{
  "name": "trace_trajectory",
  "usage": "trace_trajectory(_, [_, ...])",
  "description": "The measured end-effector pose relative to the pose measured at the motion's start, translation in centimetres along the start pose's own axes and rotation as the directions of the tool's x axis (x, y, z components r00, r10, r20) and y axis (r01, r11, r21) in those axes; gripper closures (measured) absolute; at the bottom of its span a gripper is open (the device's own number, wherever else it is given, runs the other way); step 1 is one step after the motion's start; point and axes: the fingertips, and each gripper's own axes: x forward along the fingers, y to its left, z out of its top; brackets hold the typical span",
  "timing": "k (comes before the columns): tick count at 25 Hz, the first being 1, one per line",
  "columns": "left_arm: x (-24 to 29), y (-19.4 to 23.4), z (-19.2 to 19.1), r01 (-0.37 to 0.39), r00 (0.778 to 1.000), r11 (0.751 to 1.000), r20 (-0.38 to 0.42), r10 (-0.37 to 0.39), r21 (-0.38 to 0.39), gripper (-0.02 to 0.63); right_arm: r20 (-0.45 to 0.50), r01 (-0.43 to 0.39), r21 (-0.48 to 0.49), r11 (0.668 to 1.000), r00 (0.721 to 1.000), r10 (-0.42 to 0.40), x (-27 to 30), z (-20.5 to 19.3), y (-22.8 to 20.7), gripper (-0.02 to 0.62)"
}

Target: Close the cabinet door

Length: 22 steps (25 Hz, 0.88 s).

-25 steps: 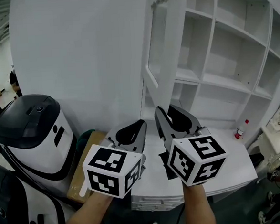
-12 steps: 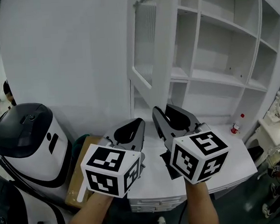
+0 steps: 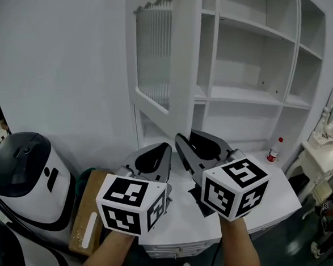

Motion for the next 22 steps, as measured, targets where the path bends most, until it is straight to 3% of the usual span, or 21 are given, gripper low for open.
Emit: trace_trajectory(22, [7.5, -2.1, -0.3, -0.016, 1.0, 1.0, -0.009, 0.016, 0.013, 0.594, 0.013, -0.043, 0.054, 0.998, 0.999, 0.043, 0.4, -0.4, -8.9, 0.512])
